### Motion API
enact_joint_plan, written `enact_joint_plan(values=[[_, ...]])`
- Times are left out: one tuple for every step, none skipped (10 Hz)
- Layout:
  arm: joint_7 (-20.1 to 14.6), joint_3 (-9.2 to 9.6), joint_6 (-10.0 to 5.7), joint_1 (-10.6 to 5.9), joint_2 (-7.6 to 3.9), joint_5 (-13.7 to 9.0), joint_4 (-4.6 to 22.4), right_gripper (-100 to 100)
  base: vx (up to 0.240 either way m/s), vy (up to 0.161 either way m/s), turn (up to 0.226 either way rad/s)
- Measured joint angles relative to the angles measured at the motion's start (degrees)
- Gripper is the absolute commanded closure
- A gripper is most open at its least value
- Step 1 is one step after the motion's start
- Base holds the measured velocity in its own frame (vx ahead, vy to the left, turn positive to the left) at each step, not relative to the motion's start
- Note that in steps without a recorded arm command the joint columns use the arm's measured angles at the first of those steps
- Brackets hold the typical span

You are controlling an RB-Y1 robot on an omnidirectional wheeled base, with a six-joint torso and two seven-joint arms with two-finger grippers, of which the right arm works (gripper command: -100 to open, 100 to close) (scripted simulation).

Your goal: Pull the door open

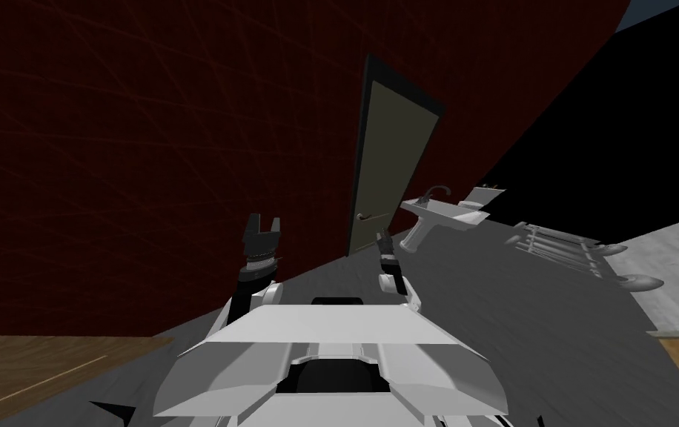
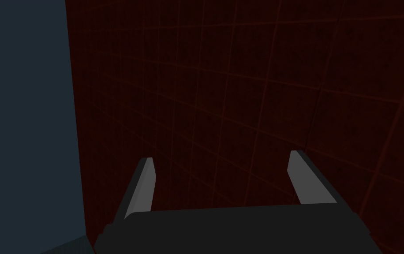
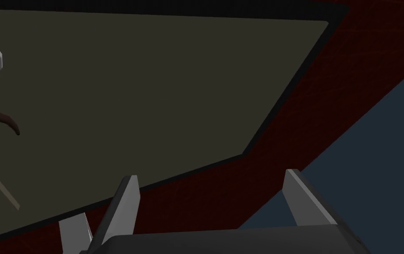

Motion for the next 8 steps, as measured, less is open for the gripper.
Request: enact_joint_plan(values=[[-0.1,0.05,-0.19,-0.96,-0.35,-0.1,1.8,-100,0.035,-0.098,0.064],[-0.2,-0.02,-0.18,-1.51,-0.7,-0.2,3.2,-100,0.032,-0.08,0.104],[-0.3,-0.04,-0.48,-2.34,-0.97,-0.3,5.4,-100,0.049,-0.096,0.203],[-0.4,0.05,-0.4,-2.9,-1.33,-0.4,6.9,-100,0.048,-0.116,0.186],[-0.3,0.15,-0.21,-4.12,-1.45,-0.4,8.6,-100,0.031,-0.085,0.057],[-0.2,0.19,-0.11,-4.59,-1.56,-0.5,9.7,-100,0.026,-0.074,0.097],[-0.2,0.21,-0.06,-5.43,-1.73,-0.5,11.2,-100,0.027,-0.057,0.068],[-0.2,0.26,-0.12,-5.64,-1.86,-0.6,12.1,-100,0.027,-0.072,0.145]])
